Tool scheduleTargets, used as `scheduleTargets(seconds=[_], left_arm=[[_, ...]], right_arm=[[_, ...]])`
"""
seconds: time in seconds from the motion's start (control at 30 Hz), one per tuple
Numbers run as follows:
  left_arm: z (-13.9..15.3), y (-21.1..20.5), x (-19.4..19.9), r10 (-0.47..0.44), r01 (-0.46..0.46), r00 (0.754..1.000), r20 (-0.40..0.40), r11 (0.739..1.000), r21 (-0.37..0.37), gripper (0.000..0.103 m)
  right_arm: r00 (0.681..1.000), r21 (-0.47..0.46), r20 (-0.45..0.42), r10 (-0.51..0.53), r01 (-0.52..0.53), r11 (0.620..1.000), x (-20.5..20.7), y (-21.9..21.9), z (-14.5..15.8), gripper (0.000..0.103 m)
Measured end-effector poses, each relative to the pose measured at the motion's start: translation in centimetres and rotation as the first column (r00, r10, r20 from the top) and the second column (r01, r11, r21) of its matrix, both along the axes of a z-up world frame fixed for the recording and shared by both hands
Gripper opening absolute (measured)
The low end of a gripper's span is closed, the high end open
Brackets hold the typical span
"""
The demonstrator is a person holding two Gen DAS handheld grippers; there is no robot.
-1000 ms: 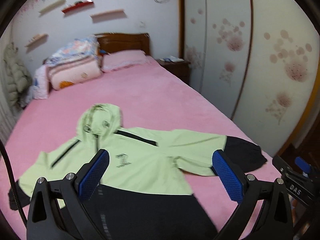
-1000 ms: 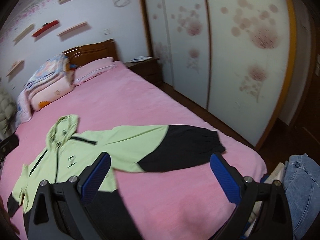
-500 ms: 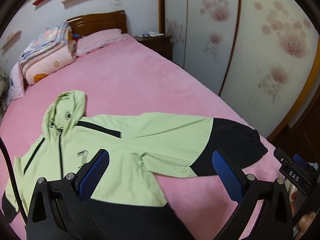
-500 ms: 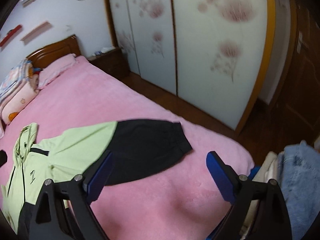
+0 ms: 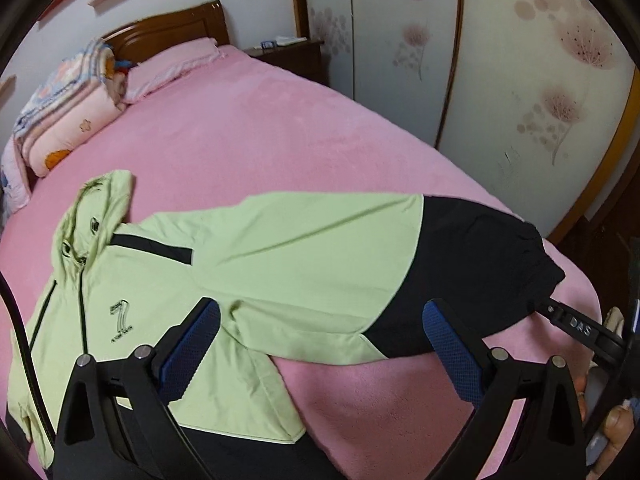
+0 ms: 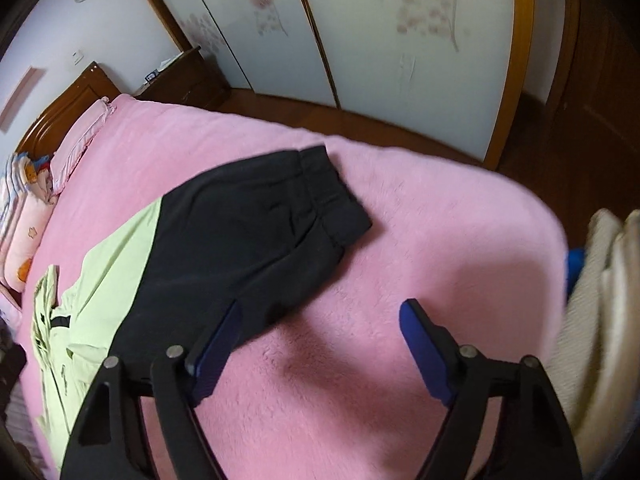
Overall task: Fold large clothes
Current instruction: 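Move the right tool to the black sleeve cuff and close on it, then lift the sleeve with the right tool and lay it across the jacket body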
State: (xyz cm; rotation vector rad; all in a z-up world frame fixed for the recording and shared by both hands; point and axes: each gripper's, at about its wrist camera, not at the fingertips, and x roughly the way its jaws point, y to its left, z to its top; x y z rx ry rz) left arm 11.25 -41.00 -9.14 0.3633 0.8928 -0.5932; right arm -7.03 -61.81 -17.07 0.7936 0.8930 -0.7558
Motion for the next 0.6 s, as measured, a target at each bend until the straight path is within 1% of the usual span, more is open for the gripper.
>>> scheduleTargets(seconds=[0.07,0.2,0.23,0.27,0.3,0.33,0.37,0.4,0.47,0.5,0.6], left_arm=[[-0.6,-0.3,0.1,-0.004,0.004,1.000,0.009,1.000,0.010,0.100],[-1.3,-0.3,0.4,-0.012,0.012,1.000,0.022,1.000,0.010,0.100],[-1.5,-0.2,0.4,-0.010,0.010,1.000,0.025,1.000,0.010,0.100],[-1.6,0.0,0.5,-0.008,0.008,1.000,0.023,1.000,0.007,0.100],[-1.6,0.2,0.5,-0.005,0.005,1.000,0.021,1.000,0.001,0.100],[-1.5,0.5,0.5,-0.001,0.001,1.000,0.020,1.000,-0.005,0.100],[-1.4,0.8,0.5,0.004,-0.003,1.000,0.019,1.000,-0.011,0.100],[-1.3,1.3,0.6,0.008,-0.007,1.000,0.018,1.000,-0.016,0.100],[-0.9,2.6,0.6,0.019,-0.019,1.000,0.022,1.000,-0.023,0.100],[-0.7,3.1,0.6,0.024,-0.024,0.999,0.024,0.999,-0.025,0.100],[0.2,5.9,0.9,0.047,-0.047,0.999,0.016,0.998,-0.030,0.100]], right_arm=[[1.000,0.008,-0.001,-0.004,0.004,1.000,0.5,-0.2,-0.7,0.078],[1.000,-0.021,-0.013,-0.015,0.015,1.000,2.0,-0.6,-1.6,0.077],[1.000,-0.026,-0.017,-0.017,0.016,1.000,2.2,-0.7,-1.7,0.069],[1.000,-0.040,-0.020,-0.011,0.011,0.999,2.6,-0.7,-1.8,0.054],[1.000,-0.055,-0.027,0.009,-0.011,0.998,3.2,-0.6,-1.8,0.044],[0.999,-0.063,-0.037,0.029,-0.032,0.998,3.7,-0.5,-1.9,0.021],[0.998,-0.060,-0.033,0.044,-0.046,0.997,3.9,-0.4,-1.9,0.005],[0.998,-0.065,-0.027,0.051,-0.052,0.997,4.0,-0.1,-1.6,0.004],[0.999,-0.123,-0.020,0.051,-0.053,0.991,3.8,0.8,-0.3,0.003],[0.998,-0.151,-0.003,0.056,-0.055,0.987,3.6,1.4,0.7,0.003],[0.992,-0.217,0.089,0.093,-0.072,0.974,3.0,3.6,4.4,0.003]])
